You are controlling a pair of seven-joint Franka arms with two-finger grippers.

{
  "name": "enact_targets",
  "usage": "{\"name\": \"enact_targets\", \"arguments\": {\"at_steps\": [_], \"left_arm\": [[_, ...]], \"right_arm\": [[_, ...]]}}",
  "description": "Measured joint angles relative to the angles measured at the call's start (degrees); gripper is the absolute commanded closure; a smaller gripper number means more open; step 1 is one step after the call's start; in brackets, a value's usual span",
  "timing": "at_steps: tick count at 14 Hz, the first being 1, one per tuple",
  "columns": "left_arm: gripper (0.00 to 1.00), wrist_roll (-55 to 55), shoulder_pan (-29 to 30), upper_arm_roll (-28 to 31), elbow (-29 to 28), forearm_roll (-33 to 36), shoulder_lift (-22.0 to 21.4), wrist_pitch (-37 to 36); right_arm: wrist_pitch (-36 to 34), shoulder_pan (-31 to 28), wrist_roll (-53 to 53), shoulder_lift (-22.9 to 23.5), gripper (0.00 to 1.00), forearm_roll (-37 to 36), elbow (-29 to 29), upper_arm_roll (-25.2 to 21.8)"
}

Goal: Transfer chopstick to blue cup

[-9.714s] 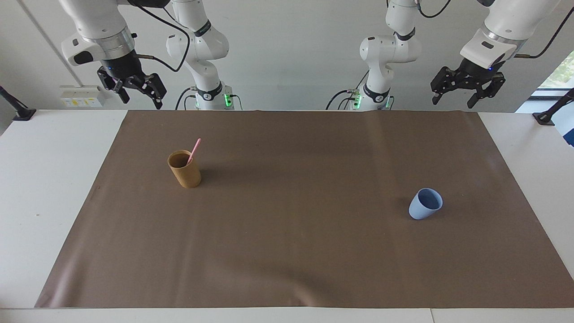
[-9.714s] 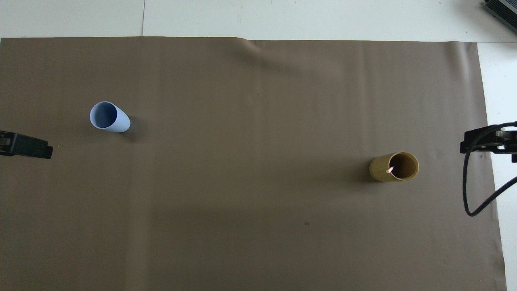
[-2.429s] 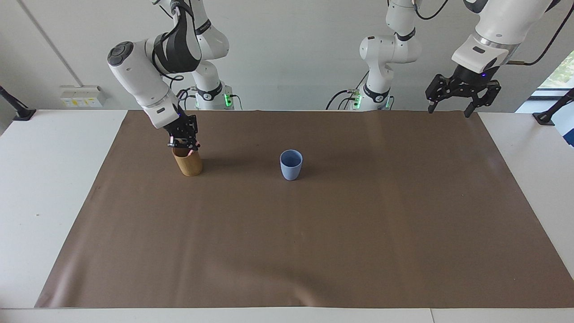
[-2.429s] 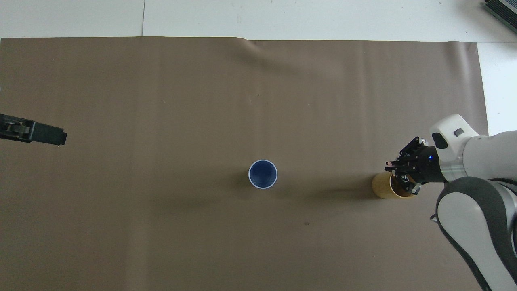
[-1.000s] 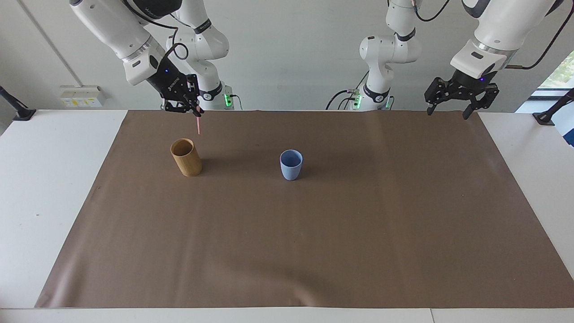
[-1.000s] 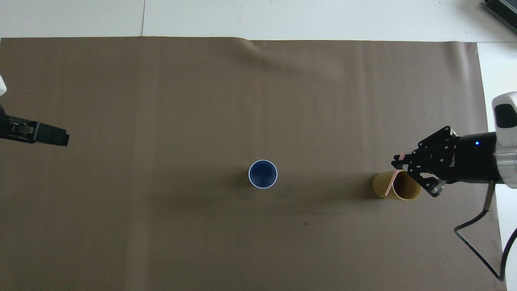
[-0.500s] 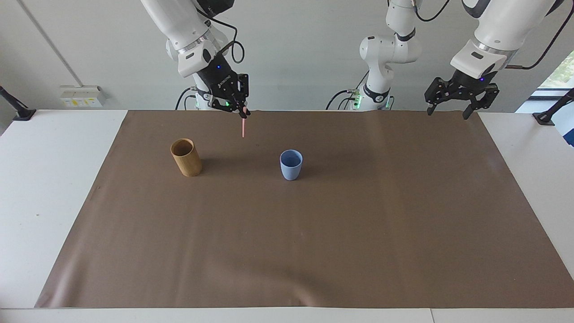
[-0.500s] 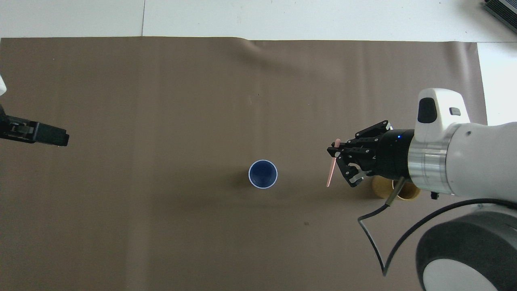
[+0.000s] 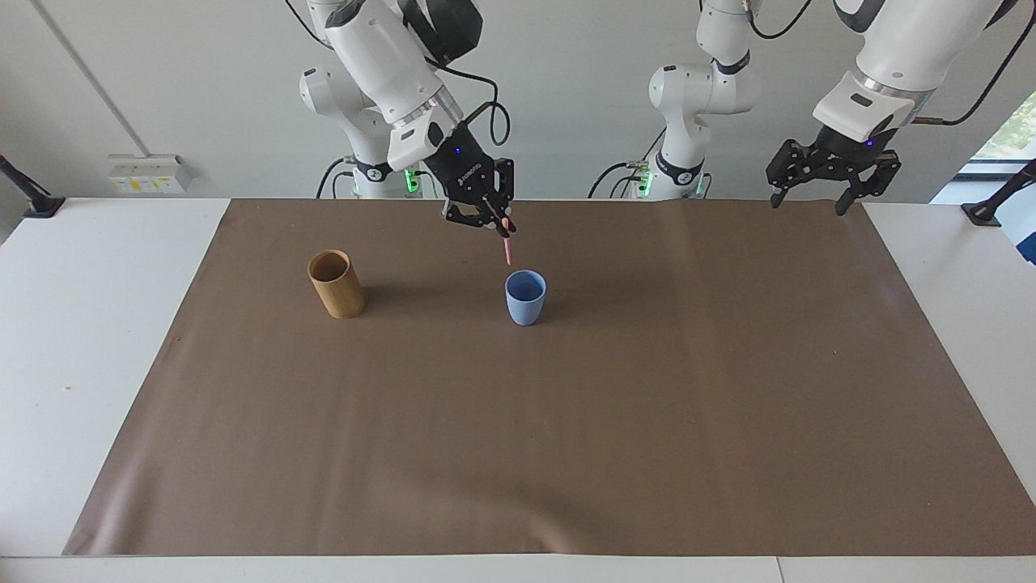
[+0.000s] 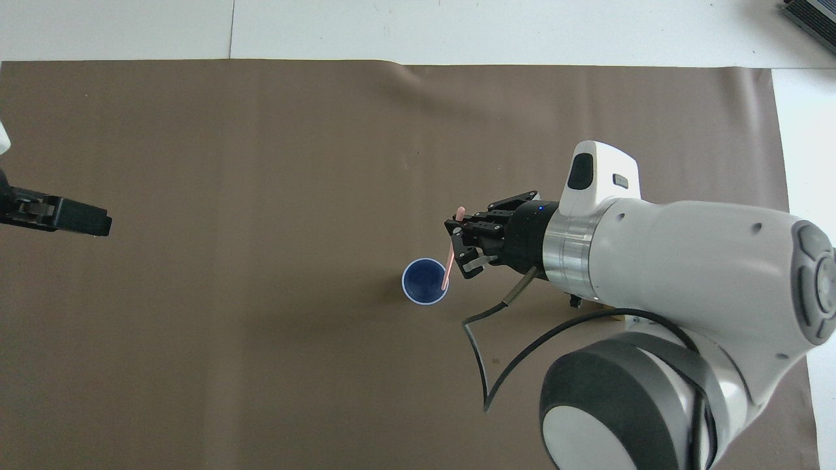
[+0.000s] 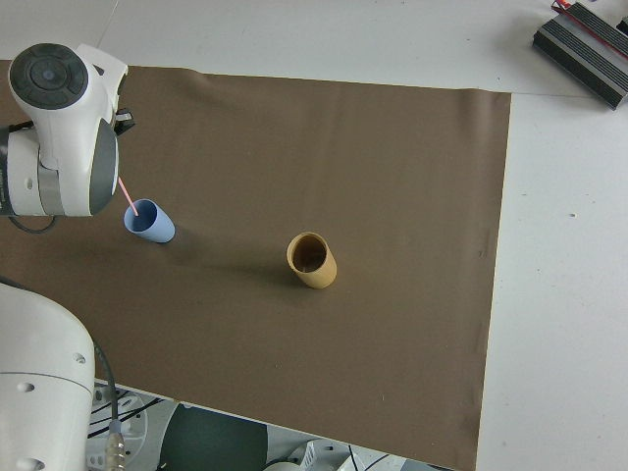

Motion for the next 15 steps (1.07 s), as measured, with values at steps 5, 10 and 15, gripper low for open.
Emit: {"name": "enact_targets", "arguments": {"at_steps": [5,10,15], "left_arm": [[0.00,0.00,0.00,0.00,0.00,0.00,0.00,-0.01],[0.00,0.00,0.01,0.00,0.00,0.00,0.00,-0.02],[0.00,0.00,0.01,0.00,0.00,0.00,0.00,-0.02]], "right_arm": [[5.77,2.87,0.17,3.23,1.00,-0.06,-0.70,0.01],[6.61,4.15,-1.78,5.31,1.00,-2.52,-3.05,-0.09],[6.61,4.24,-1.78,5.43,0.00,-4.06,-5.27,-0.05]]}}
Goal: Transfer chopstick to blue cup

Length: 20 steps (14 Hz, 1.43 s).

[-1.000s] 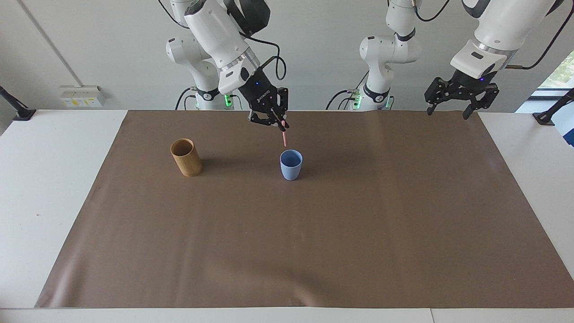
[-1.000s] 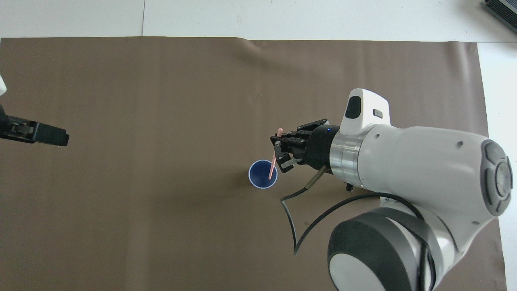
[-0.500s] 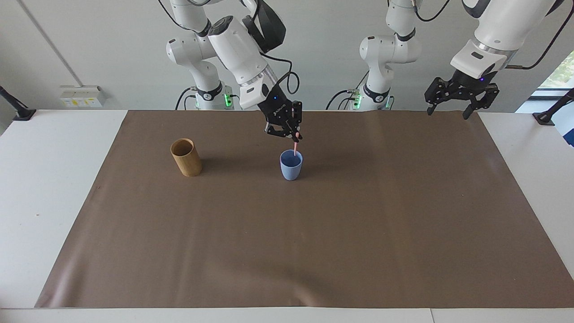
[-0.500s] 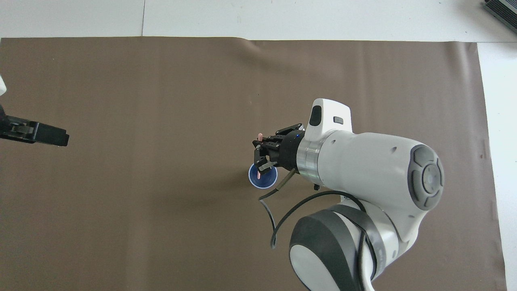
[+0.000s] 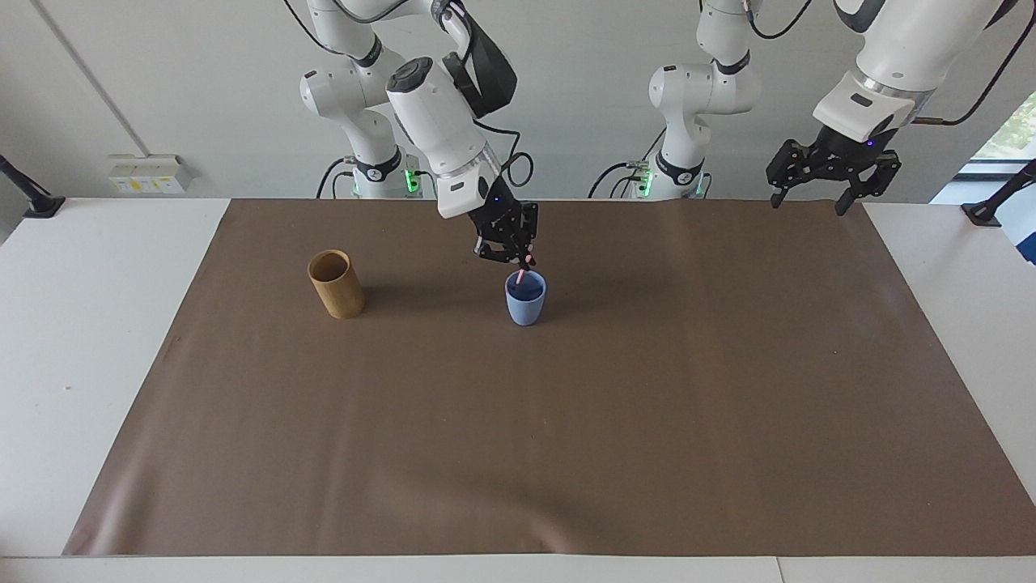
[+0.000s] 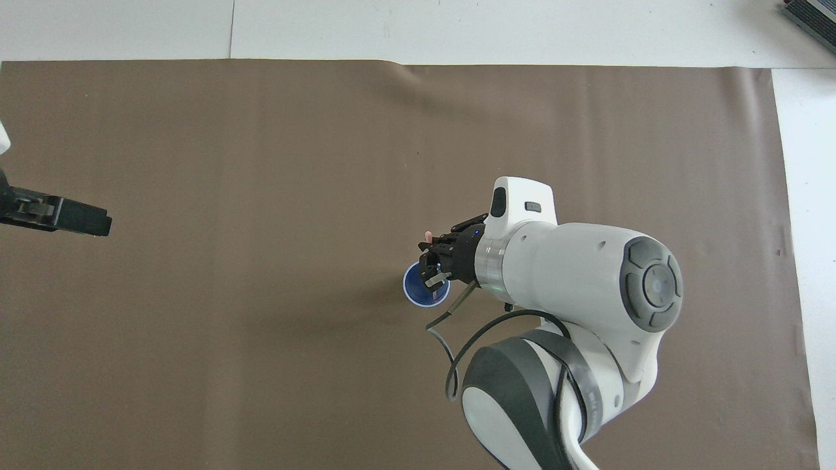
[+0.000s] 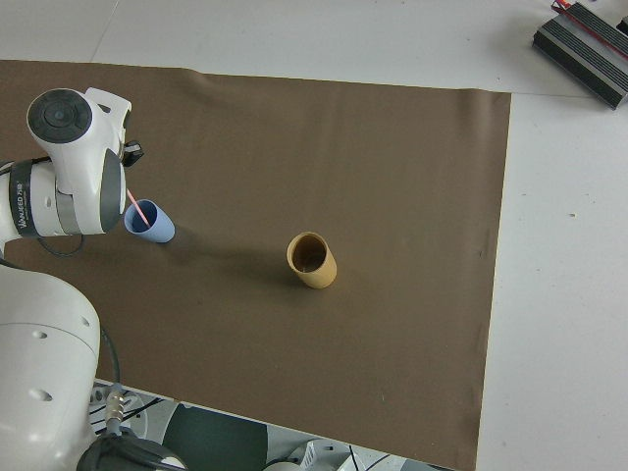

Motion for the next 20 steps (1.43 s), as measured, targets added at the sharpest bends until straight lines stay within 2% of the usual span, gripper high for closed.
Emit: {"name": "enact_targets", "arguments": {"at_steps": [7,11,16,20], "left_arm": [[0.00,0.00,0.00,0.00,0.00,0.00,0.00,0.00],[0.00,0.00,0.00,0.00,0.00,0.00,0.00,0.00],[0.00,0.00,0.00,0.00,0.00,0.00,0.00,0.00],[0.00,0.00,0.00,0.00,0.00,0.00,0.00,0.00]], "right_arm": [[0.02,0.06,2.85,-0.13,0.00,0.00,0.05,-0.05],[-1.08,-1.28,7.28,-1.94,0.00,-1.98,1.03,-1.05],[-19.48,-9.09,9.14,-4.60,0.00,-14.36,8.54,-1.40],[-32.11,-11.01,23.25,-5.52,0.00,-25.83,14.89,-1.48]]}}
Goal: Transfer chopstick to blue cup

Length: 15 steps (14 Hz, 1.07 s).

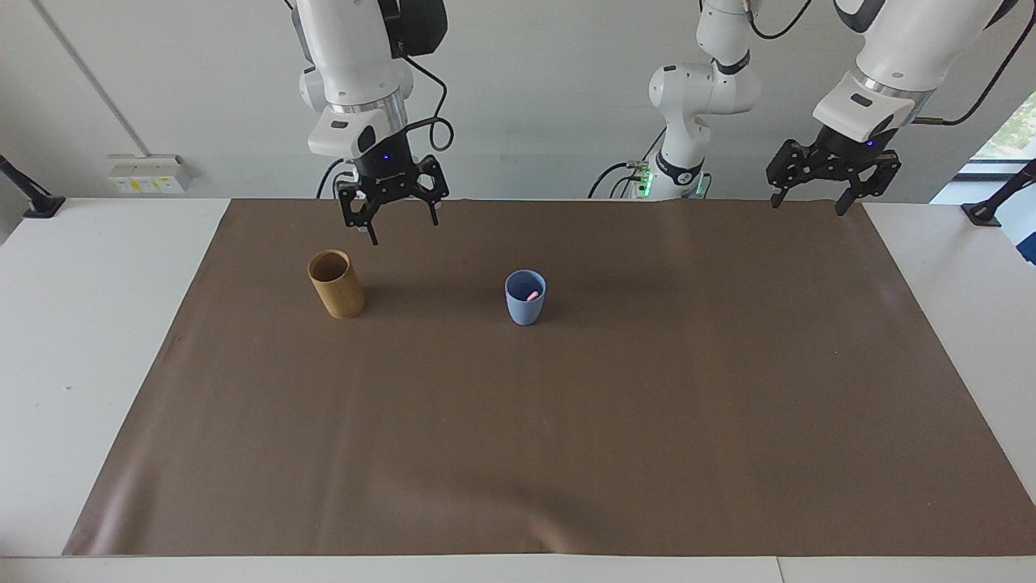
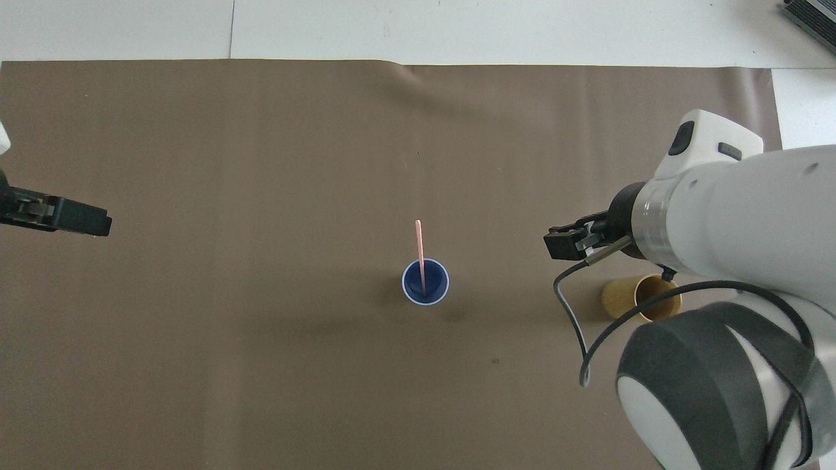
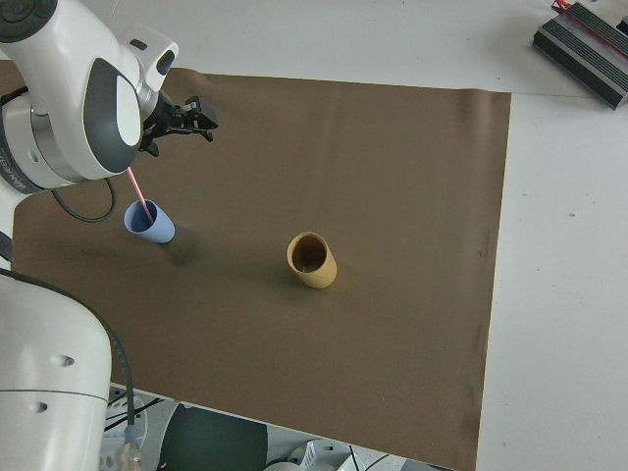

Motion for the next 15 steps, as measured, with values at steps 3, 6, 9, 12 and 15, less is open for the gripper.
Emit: {"name": "enact_targets", "arguments": {"at_steps": [3,6,9,12,15], "left_arm": [[0.00,0.00,0.00,0.00,0.00,0.00,0.00,0.00],[0.00,0.00,0.00,0.00,0.00,0.00,0.00,0.00],[0.00,0.00,0.00,0.00,0.00,0.00,0.00,0.00],[0.00,0.00,0.00,0.00,0.00,0.00,0.00,0.00],[0.00,0.00,0.00,0.00,0.00,0.00,0.00,0.00]], "right_arm": [[-5.45,-0.57,11.33,0.01,0.00,-1.78,2.34,-0.35],[-10.45,-5.12,15.70,-0.08,0.00,-1.91,6.78,-0.93],[-14.15,-10.73,15.70,-0.20,0.00,-1.88,10.99,-1.26],[-16.50,-14.34,15.71,-0.39,0.00,-0.95,11.32,-1.55],[-16.57,-15.23,15.87,-0.38,0.00,-0.89,9.77,-1.70]]}}
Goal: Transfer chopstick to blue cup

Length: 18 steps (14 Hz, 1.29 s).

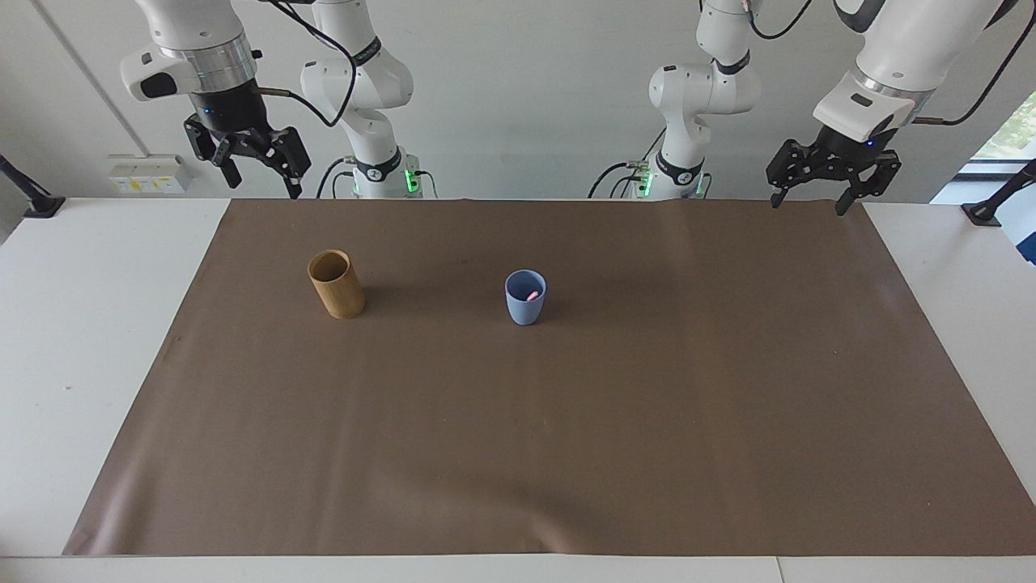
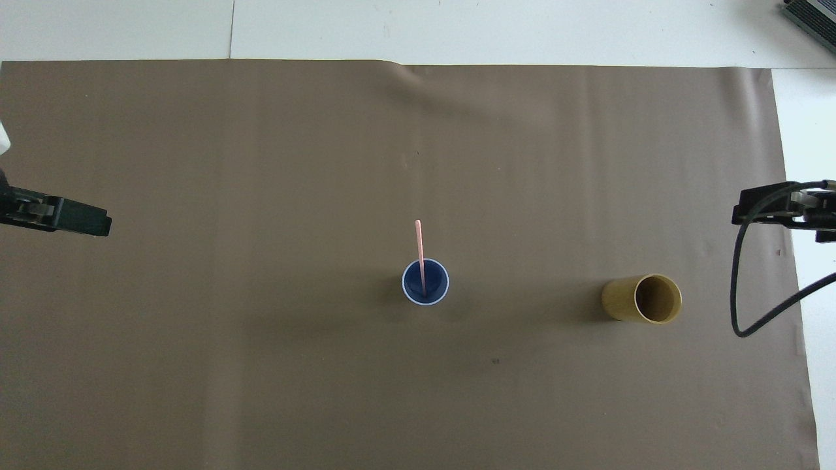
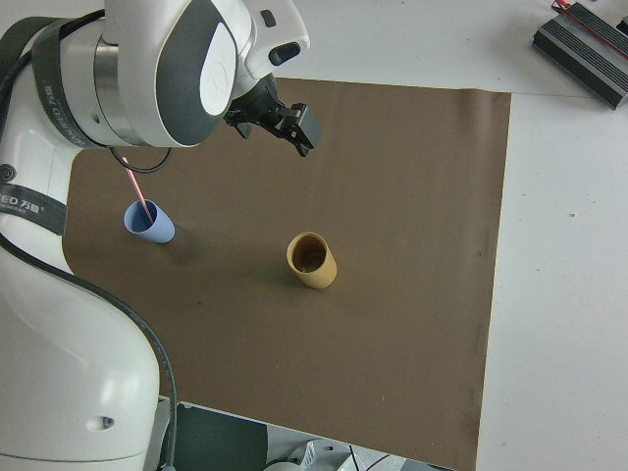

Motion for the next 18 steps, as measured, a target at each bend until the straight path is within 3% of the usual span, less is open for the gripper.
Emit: {"name": "enact_targets", "arguments": {"at_steps": [9,18], "left_arm": [[0.00,-0.04,5.25,0.18,0.01,0.09,0.00,-0.06],[0.00,-0.04,5.33,-0.42,0.07,0.09,0.00,0.16]], "right_arm": [[-1.23,-0.05,-3.00,-0.89,0.00,0.12,-3.17,-0.03],[-1.23,-0.05,-3.17,-1.28,0.00,0.12,-3.64,-0.03]]}}
